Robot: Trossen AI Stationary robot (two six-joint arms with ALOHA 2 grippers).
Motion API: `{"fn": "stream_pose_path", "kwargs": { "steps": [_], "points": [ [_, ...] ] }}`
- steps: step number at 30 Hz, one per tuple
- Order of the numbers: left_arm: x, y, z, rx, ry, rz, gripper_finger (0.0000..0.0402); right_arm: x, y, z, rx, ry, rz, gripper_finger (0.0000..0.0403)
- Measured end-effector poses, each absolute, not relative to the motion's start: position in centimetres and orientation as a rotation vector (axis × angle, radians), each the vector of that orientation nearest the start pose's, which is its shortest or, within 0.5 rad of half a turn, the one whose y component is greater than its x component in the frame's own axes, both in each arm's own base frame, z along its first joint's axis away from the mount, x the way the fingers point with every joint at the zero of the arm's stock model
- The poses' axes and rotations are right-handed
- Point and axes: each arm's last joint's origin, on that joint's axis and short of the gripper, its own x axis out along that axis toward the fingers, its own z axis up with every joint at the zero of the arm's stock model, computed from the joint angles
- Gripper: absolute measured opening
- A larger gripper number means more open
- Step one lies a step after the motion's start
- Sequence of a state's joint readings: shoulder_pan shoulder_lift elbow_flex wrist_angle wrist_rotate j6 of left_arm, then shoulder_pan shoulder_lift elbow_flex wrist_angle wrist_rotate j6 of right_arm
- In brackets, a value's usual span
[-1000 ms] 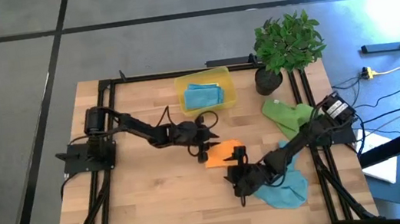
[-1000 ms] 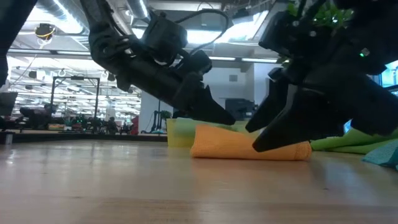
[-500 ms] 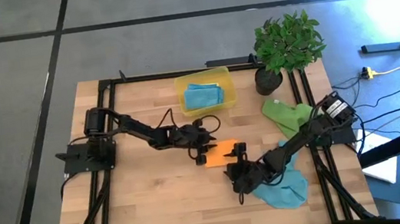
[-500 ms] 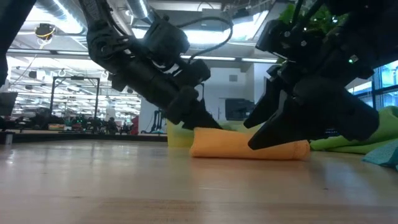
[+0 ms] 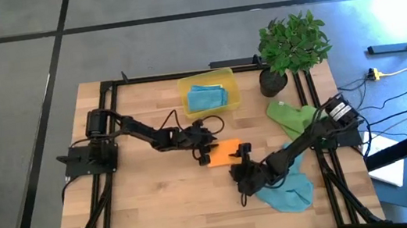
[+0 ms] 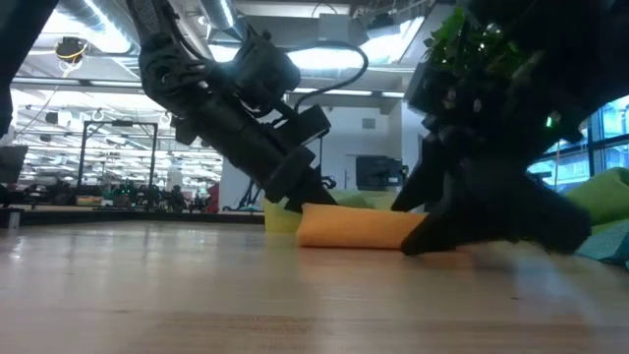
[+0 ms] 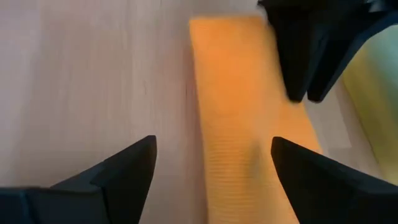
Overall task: Fold microfiber towels
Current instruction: Stack the folded orange microfiber towel on top of the orange microfiber towel in the bin
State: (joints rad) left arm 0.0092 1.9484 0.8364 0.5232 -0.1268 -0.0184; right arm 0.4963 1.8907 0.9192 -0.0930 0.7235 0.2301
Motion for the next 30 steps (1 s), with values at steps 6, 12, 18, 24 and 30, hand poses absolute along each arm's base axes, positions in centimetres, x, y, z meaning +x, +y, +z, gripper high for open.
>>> {"fn": "stream_pose_path", "kwargs": {
  "steps": [6, 12, 18, 24, 30],
  "points": [
    [35.8, 0.8, 9.9, -0.019, 0.619, 0.143, 0.0108, 30.7, 14.1, 8.6, -0.476, 0.845, -0.359, 0.0319],
    [35.7, 0.8, 9.8, -0.043, 0.644, 0.144, 0.0108, 30.7, 13.9, 8.5, -0.532, 0.827, -0.403, 0.0319],
    [35.5, 0.7, 9.6, -0.082, 0.668, 0.113, 0.0108, 30.4, 13.4, 8.6, -0.641, 0.812, -0.514, 0.0319],
    [35.5, 0.7, 9.6, -0.087, 0.674, 0.11, 0.0108, 30.5, 13.2, 8.6, -0.679, 0.816, -0.523, 0.0319],
    [35.5, 0.8, 9.6, -0.103, 0.675, 0.135, 0.0108, 30.7, 13.3, 8.6, -0.629, 0.86, -0.448, 0.0319]
  ]
}}
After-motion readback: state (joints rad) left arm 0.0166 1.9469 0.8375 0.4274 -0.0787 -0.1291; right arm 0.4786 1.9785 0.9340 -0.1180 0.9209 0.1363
